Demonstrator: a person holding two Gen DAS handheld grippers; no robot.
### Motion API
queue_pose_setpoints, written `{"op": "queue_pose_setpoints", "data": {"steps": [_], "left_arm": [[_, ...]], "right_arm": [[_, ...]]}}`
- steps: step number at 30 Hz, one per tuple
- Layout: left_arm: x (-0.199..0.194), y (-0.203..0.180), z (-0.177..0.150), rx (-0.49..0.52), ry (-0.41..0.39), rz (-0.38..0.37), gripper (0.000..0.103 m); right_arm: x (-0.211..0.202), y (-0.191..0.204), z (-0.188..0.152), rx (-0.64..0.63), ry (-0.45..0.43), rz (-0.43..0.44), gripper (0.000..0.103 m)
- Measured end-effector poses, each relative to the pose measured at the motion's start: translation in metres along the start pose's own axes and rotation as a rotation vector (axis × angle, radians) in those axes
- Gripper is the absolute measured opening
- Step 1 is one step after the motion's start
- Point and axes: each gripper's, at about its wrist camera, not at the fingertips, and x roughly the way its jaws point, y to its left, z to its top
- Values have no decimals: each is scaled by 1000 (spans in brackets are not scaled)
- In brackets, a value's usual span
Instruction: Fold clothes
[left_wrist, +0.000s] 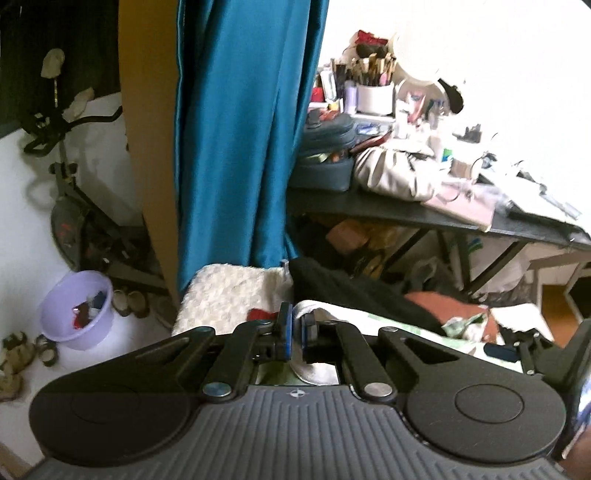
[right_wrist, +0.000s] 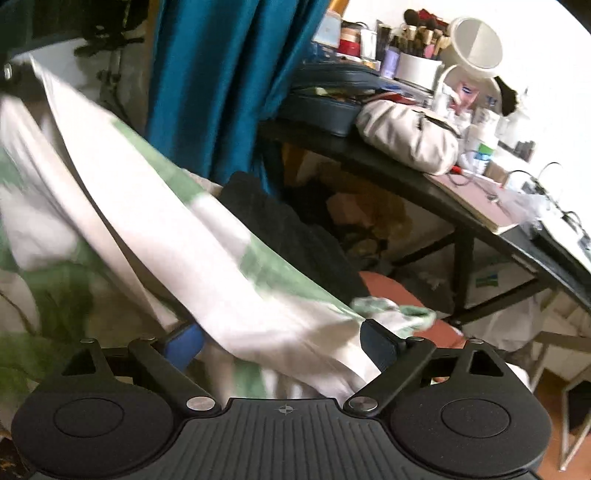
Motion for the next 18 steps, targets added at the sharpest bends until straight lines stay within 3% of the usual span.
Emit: {"op": "queue_pose_setpoints", "data": {"steps": [4,6,8,9,13,16,18], "left_arm": [[-9,-3,1,40,-14,-16,5],[-11,-4,0,48,-12,-25,5],[-14,-8,-1,61,-16,-28,5],[-16,-11,-1,69,-21,-29,5],[-21,-18,-1,90,-33,-34,5],[-26,-18,3,94,-34,-39,5],[-29,-19,7,93,-38,-42,5]], "right_arm": [[-10,-53,0,365,-34,-40,89],[-17,-74,1,490,-69,-76,86],[-18,-86,3,539,-78,-109,84],[-17,-89,2,544,-73,-117,78],[9,-95,4,530,33,-74,69],[14,-100,4,585,44,-39,51],[6,-110,11,631,13,19,23]]}}
